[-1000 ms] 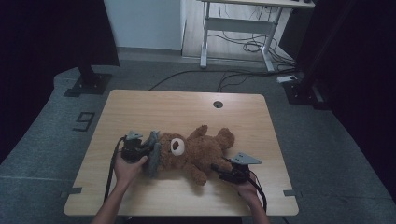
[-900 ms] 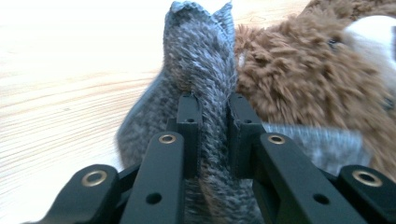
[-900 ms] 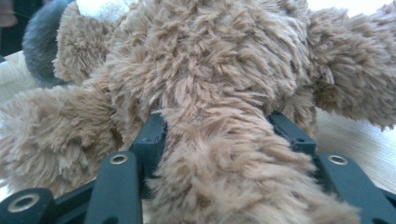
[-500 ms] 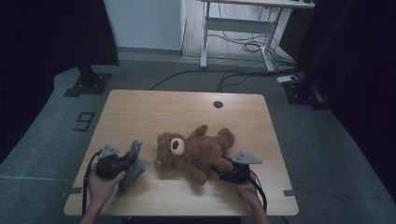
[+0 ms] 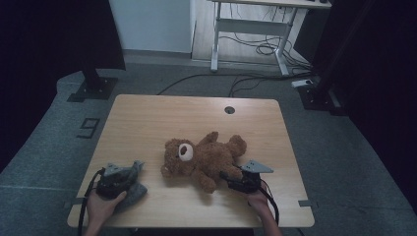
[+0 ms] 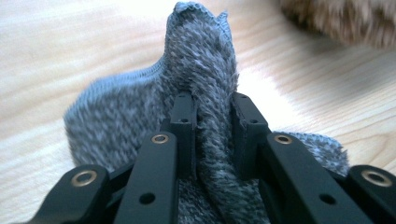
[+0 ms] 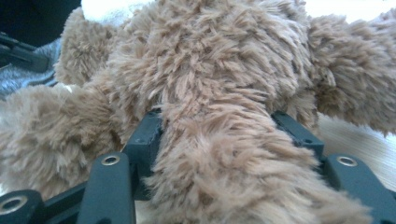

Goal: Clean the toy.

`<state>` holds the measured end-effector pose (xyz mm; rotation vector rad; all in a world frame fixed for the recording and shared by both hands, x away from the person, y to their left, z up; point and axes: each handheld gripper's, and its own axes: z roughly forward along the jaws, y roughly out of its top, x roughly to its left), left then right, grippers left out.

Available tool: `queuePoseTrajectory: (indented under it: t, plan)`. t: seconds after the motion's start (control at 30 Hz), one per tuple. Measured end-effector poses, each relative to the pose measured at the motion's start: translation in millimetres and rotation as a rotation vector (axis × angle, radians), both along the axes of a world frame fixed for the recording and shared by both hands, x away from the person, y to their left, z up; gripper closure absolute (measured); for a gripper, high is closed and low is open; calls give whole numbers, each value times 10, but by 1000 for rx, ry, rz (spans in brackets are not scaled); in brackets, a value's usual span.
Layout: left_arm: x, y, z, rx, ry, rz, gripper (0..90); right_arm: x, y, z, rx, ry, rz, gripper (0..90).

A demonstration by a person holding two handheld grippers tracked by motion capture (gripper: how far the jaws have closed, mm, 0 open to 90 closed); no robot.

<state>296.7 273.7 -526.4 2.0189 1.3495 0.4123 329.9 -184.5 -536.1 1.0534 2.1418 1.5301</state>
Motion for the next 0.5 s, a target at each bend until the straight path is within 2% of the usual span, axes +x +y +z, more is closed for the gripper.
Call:
queuePoseTrajectory:
  t: [0.13, 0.37, 0.5]
  plan:
    - [-5, 9, -28, -1, -4, 9, 667, -3, 33, -4, -19, -6, 6, 408]
    - [-25, 46, 6, 21, -13, 34, 389, -13, -4, 17, -18, 0, -21, 288]
    - [-43, 59, 52, -21, -19, 26, 294, -17, -33, 39, -1, 4, -39, 206]
